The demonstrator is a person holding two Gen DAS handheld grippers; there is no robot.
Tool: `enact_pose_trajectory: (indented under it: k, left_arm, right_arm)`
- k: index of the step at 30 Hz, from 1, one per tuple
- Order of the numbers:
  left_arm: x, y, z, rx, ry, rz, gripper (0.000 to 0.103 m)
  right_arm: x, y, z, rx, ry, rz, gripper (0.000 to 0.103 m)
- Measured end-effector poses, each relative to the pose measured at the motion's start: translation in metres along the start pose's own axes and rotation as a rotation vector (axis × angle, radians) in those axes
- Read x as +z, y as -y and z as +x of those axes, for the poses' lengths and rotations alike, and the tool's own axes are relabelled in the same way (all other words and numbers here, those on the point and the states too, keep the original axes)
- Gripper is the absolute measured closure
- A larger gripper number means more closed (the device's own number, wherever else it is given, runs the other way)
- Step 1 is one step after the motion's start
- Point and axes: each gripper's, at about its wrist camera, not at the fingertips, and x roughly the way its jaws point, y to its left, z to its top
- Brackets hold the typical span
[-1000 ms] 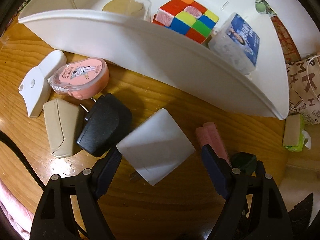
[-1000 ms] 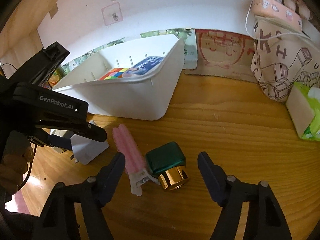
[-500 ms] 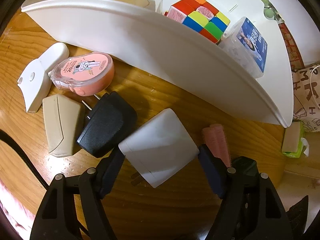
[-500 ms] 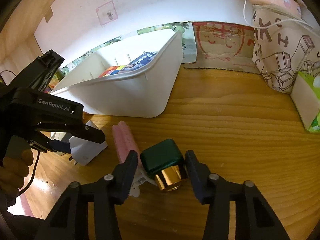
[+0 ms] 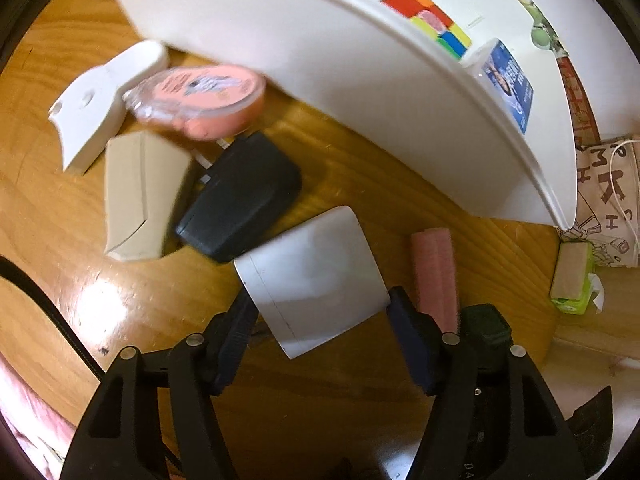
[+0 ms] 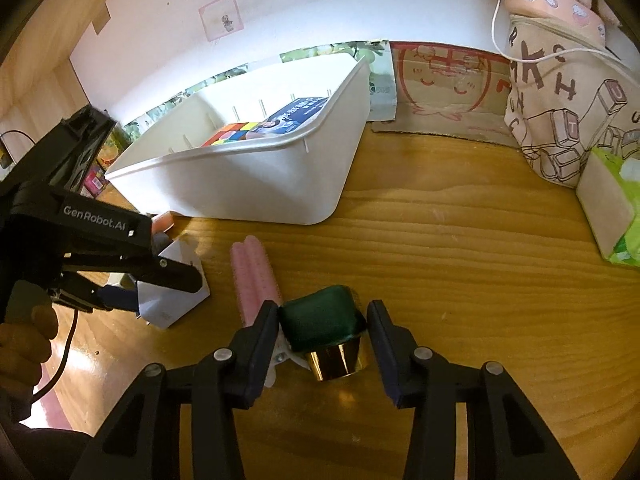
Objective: Organize rigid objects
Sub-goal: 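Grasp the green-and-gold cap with the right tool while the left tool grasps the white charger, then release the cap into the bin while the left tool drops the white charger in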
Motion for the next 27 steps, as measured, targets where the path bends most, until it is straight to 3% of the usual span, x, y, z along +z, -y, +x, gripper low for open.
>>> enact_pose_trajectory:
  k: [17,27]
  left_arm:
    - [-0.051,-0.074,-0.023,-0.045,-0.021,-0.116,0.034]
    - [-0.041,-0.095,-0.085,-0.015,0.159,-0.095,0.034]
  right_arm:
    - [-0.014,-0.041,-0.041,-0.026,0.061,-0.098,0.058]
    - [0.01,-0.082,-0.057,0.021,0.129,-0.172,0.061]
